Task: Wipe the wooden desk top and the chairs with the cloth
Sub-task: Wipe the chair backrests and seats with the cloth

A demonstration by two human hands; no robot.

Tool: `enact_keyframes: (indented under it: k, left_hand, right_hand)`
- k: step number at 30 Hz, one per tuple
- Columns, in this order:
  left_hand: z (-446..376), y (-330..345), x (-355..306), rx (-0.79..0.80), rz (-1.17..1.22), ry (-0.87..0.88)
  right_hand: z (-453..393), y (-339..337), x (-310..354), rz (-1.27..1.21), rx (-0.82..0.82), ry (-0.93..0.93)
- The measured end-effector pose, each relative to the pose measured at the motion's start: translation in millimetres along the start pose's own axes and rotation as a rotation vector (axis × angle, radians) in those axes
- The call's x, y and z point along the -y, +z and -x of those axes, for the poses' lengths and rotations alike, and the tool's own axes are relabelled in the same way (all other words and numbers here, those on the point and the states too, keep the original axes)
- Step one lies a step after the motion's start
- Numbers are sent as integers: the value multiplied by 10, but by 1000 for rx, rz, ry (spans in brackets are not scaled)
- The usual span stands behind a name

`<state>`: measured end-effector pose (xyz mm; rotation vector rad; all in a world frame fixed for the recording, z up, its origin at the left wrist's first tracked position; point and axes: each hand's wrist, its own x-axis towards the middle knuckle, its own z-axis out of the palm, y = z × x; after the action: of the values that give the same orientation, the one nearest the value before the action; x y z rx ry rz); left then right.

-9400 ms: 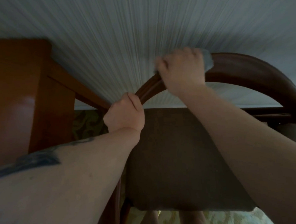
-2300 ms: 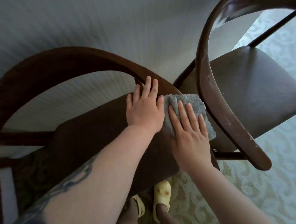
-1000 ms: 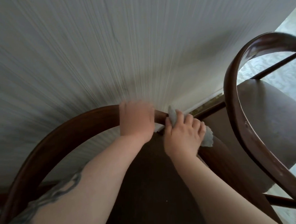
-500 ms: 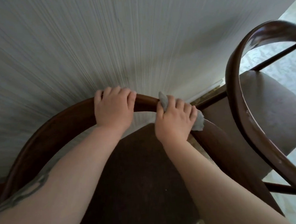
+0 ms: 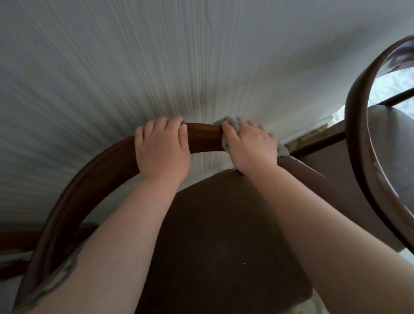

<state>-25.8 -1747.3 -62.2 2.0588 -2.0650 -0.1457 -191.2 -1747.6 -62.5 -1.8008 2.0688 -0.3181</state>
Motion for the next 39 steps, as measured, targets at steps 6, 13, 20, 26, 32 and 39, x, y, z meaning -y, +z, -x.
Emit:
enact_keyframes:
  k: [6, 13, 20, 26, 32, 39]
  left_hand:
    - [110, -147, 403, -31, 62, -144]
    - [179, -190, 475, -11, 115, -179]
    - [384, -279, 893, -18, 161, -405]
    - [725, -306, 1303, -47, 215, -471]
    - [1479, -380, 1682, 23, 210, -578]
    - [2054, -370, 1879, 32, 269, -650]
  right_hand:
    - [-141, -154, -328, 147, 157, 235]
    - [-107, 230, 765, 93, -12, -290]
    - [-125, 202, 764, 182, -81, 98]
    - [192, 613, 1771, 293, 28, -574]
    - [381, 831, 937, 4, -298, -493]
    - [1182, 1480, 1776, -669, -182, -374]
